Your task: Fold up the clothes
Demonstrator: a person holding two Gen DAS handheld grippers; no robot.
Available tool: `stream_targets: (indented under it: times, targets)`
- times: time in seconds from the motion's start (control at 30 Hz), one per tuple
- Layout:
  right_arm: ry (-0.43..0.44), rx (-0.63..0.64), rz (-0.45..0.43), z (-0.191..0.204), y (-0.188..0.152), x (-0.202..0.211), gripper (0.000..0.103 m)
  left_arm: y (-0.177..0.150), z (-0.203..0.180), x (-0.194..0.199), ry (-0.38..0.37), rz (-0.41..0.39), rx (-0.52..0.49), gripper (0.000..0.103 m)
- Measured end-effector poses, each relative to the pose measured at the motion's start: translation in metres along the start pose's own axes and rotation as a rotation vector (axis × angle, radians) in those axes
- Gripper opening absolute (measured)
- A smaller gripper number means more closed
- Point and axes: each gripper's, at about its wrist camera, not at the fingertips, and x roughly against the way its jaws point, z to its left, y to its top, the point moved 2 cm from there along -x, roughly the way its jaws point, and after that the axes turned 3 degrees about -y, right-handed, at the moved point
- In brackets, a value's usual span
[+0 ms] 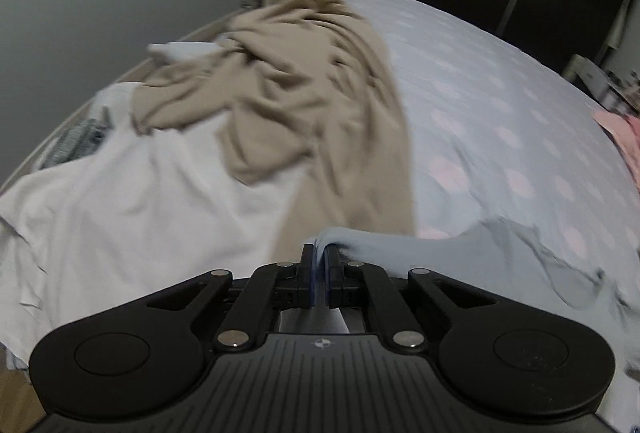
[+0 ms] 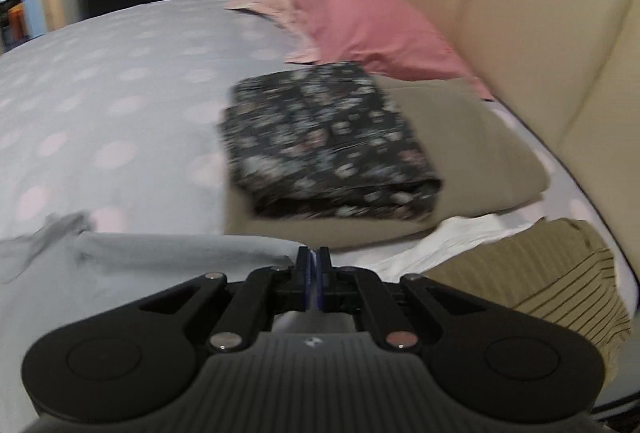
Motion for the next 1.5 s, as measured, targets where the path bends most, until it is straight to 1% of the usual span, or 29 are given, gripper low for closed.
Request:
stream_targets:
  times: [0.1,0.13,0.2,0.27,0.3,0.33,0.43,0.47,0.53,0.63,0.67,0.7,0.77,0.8,0.9,1.03,1.1,1.23,1.33,1.4,1.5]
  targets:
    - [-0.040,-0.025,0.026,-0.009,0.007,-0.024,0.002,0.005,0.008,-0.018,0.040,0.012,-0.010,0.002]
    - [-0.064,-0.021,0.034,-0.010,0.006,-0.032,0.000,0.005,0.010,-0.024,0.058,0.018,-0.020,0.002]
    - [-0.104,-0.012,0.052,-0.011,0.005,-0.046,0.000,0.003,0.013,-0.034,0.081,0.035,-0.032,0.002]
    - [-0.114,-0.004,0.072,-0.012,0.000,-0.057,0.000,-0.001,0.013,-0.037,0.091,0.044,-0.043,0.004]
    - [-0.107,-0.005,0.075,-0.012,-0.003,-0.058,0.000,-0.001,0.011,-0.036,0.098,0.038,-0.057,0.009]
    - [-0.093,-0.007,0.072,-0.012,-0.006,-0.057,0.000,-0.002,0.009,-0.035,0.106,0.032,-0.070,0.016]
    - [-0.038,0.003,0.048,-0.004,-0.016,-0.046,0.004,-0.006,0.000,-0.028,0.118,0.010,-0.114,0.028]
    - [-0.011,0.009,0.038,0.000,-0.019,-0.039,0.005,-0.008,-0.004,-0.023,0.119,0.000,-0.130,0.030]
    - [0.052,0.019,0.025,0.011,-0.028,-0.027,0.005,-0.015,-0.016,-0.014,0.117,-0.021,-0.165,0.047]
    - [0.160,0.068,0.024,0.034,-0.044,-0.007,0.005,-0.026,-0.036,0.002,0.115,-0.054,-0.220,0.054]
    - [0.193,0.089,0.028,0.042,-0.050,0.000,0.005,-0.030,-0.042,0.007,0.103,-0.059,-0.234,0.055]
    - [0.222,0.110,0.033,0.051,-0.057,0.007,0.006,-0.035,-0.047,0.010,0.071,-0.053,-0.238,0.057]
    - [0.285,0.157,0.048,0.067,-0.072,0.020,0.006,-0.047,-0.056,0.013,0.002,-0.019,-0.246,0.057]
    - [0.317,0.181,0.057,0.075,-0.080,0.027,0.009,-0.057,-0.062,0.013,-0.035,0.009,-0.258,0.057]
    - [0.400,0.256,0.084,0.093,-0.103,0.044,0.013,-0.085,-0.077,0.013,-0.145,0.095,-0.296,0.057]
    - [0.492,0.341,0.121,0.107,-0.135,0.064,0.021,-0.132,-0.104,0.012,-0.293,0.214,-0.404,0.057]
    - [0.528,0.359,0.144,0.108,-0.151,0.070,0.022,-0.155,-0.113,0.014,-0.330,0.258,-0.452,0.057]
    - [0.565,0.368,0.205,0.111,-0.188,0.082,0.023,-0.196,-0.122,0.015,-0.367,0.363,-0.518,0.057]
    - [0.599,0.373,0.268,0.110,-0.218,0.090,0.030,-0.221,-0.120,0.016,-0.375,0.437,-0.564,0.057]
    - [0.625,0.384,0.311,0.109,-0.235,0.094,0.032,-0.235,-0.117,0.018,-0.367,0.488,-0.582,0.057]
    - [0.648,0.405,0.366,0.108,-0.254,0.099,0.032,-0.251,-0.110,0.018,-0.325,0.541,-0.591,0.057]
